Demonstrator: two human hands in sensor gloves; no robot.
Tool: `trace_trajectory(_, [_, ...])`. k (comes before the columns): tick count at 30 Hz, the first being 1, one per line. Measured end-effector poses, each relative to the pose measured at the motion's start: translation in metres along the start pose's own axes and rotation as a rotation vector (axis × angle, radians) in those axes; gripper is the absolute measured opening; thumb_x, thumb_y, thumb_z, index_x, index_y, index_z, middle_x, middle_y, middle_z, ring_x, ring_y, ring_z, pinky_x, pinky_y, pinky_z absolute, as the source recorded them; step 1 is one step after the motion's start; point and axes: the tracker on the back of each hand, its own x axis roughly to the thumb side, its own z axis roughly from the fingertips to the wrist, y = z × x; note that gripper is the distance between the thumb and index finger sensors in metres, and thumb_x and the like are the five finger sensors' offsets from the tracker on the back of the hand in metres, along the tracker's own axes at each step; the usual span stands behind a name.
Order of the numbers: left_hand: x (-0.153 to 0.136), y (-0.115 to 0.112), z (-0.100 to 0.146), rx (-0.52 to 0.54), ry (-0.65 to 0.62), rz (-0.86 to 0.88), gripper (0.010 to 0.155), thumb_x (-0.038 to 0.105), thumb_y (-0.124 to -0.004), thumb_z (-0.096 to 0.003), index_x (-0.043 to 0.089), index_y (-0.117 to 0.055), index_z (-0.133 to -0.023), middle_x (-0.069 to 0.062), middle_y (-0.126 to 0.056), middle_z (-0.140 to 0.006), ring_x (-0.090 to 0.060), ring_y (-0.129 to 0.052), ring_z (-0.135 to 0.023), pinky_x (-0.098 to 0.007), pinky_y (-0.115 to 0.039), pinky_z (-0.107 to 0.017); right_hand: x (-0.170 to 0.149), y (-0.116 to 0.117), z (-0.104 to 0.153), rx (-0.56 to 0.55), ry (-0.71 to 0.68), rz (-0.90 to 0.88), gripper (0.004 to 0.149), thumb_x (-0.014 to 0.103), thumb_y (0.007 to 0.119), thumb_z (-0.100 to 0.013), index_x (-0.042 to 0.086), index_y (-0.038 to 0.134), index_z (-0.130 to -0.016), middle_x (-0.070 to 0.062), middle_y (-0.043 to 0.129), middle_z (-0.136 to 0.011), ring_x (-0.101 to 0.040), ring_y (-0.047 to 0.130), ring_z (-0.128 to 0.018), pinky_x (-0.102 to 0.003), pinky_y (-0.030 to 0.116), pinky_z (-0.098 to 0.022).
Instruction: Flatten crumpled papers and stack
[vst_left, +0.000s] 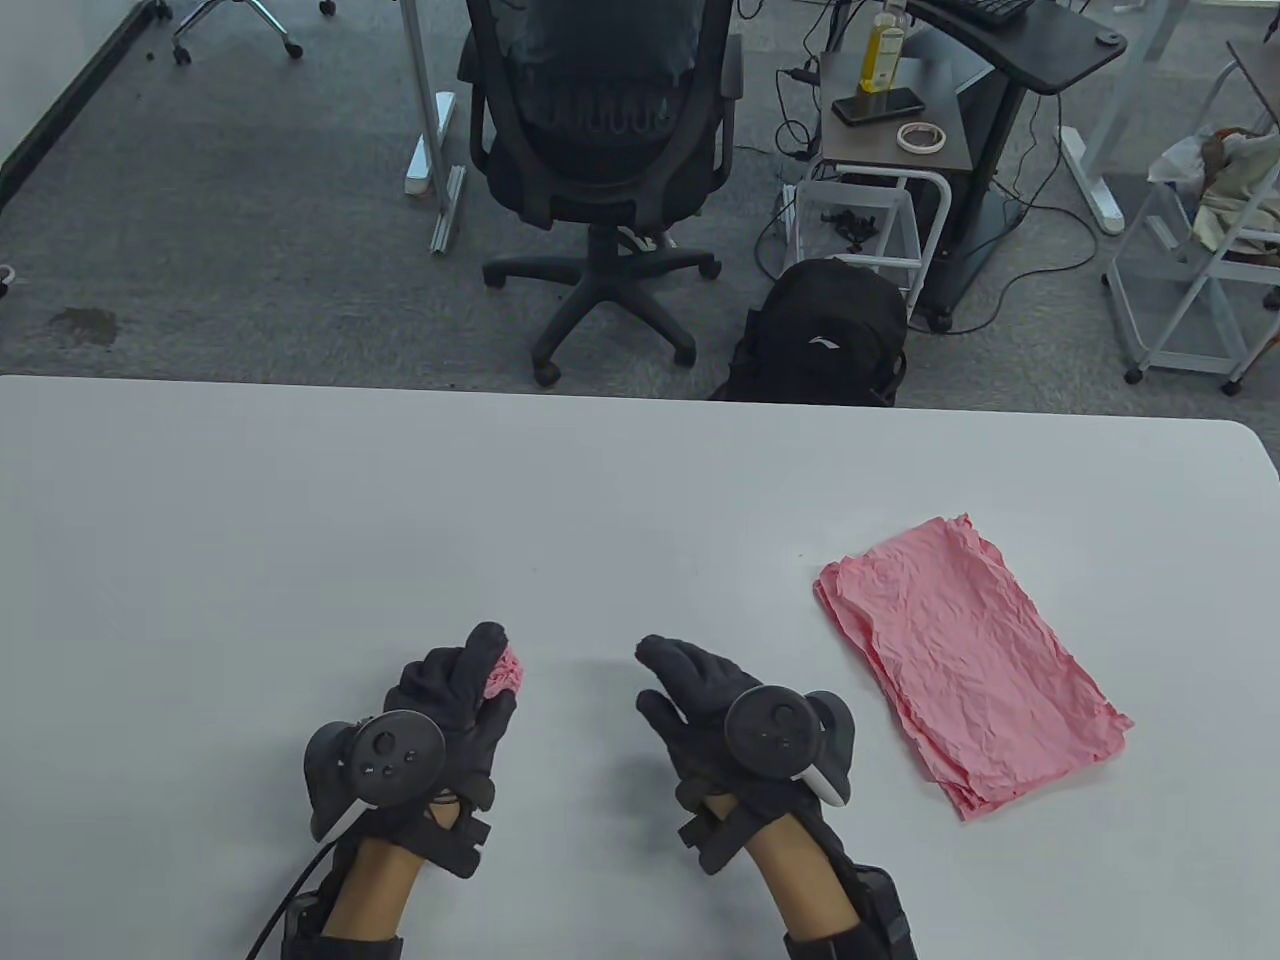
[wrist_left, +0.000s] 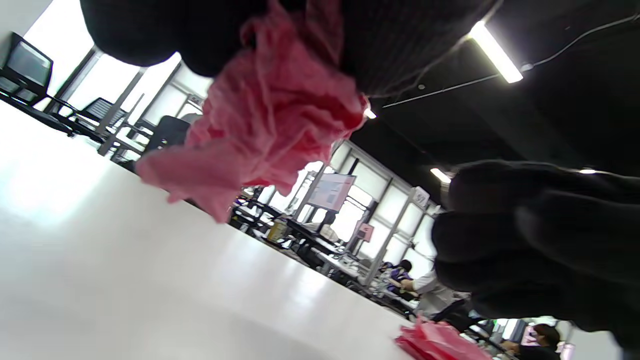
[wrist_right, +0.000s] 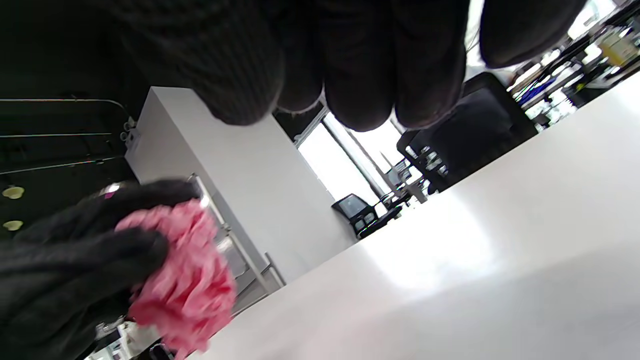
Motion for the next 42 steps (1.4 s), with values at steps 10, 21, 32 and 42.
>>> trace_trajectory(10, [0.021,-0.022,0.001,-0.008,-0.164,0.425,0.064,0.042,-0.072,-0.053,0.012,-0.055,-0.107,-0.012,-0.083,-0.084,-0.032,-0.093,-0.06,-0.049,-0.081,-0.047,0.015,0.035,0.018,0.036,-0.126,-0.175,0.083,0.04,0.082,-0.05,0.007,0.031,-0.106,-0.024,0.055,-0.105,-0.049,0.067,-0.089,-0.069,0.056,-0.059])
trace_trajectory(21, [0.015,-0.048,0.002,-0.235,-0.163,0.327,0.089,0.071,-0.076,-0.0453,0.022,-0.043,-0.113,-0.011,-0.069,-0.1,-0.042,-0.082,-0.082,-0.056,-0.073,-0.058,0.029,0.036,0.029,0.028,-0.271,0.039,0.095,0.041,0.092,-0.044,0.014,0.025,-0.107,-0.019,0.066,-0.092,-0.042,0.08,-0.073,-0.063,0.064,-0.056])
trace_trajectory(32, [0.014,-0.043,0.0,-0.142,-0.158,0.7,0.065,0.05,-0.08,-0.0503,0.029,-0.051,-0.105,-0.006,-0.071,-0.091,-0.026,-0.091,-0.071,-0.051,-0.075,-0.059,0.003,0.012,0.027,-0.129,-0.114,-0.359,0.071,0.03,0.084,-0.049,0.009,0.042,-0.102,-0.018,0.072,-0.093,-0.043,0.089,-0.068,-0.057,0.075,-0.046])
trace_trajectory(42, [-0.004,-0.048,-0.002,-0.177,-0.072,0.721,0.061,0.062,-0.073,-0.0496,0.009,-0.089,-0.076,-0.006,-0.099,-0.049,-0.022,-0.105,-0.026,-0.048,-0.088,-0.038,-0.005,0.02,0.023,0.078,-0.061,-0.466,0.07,0.035,0.087,-0.048,0.011,0.049,-0.103,-0.016,0.07,-0.085,-0.038,0.085,-0.065,-0.058,0.071,-0.048])
